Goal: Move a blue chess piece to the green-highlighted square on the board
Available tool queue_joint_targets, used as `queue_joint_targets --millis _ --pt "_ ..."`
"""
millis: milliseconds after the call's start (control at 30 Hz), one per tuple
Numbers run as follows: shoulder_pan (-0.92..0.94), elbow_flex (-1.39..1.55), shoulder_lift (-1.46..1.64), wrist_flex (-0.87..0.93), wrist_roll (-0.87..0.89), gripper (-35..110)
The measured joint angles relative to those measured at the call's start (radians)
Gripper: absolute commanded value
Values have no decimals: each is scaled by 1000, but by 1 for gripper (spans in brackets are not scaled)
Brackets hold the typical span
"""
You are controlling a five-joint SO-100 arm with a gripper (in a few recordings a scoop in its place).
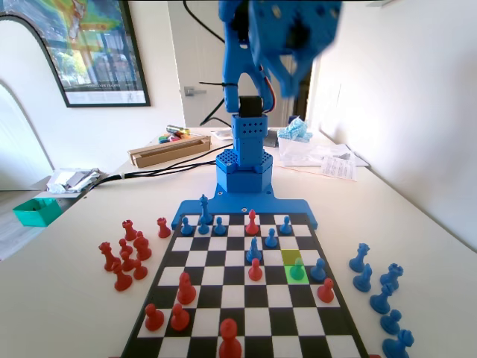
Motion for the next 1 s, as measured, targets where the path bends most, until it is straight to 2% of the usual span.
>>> queue_joint_targets --millis 367,733,1000 --pt "48 114 293 124 -164 1" --pt "91 348 515 95 -281 1" --pt "101 466 623 20 -279 1"
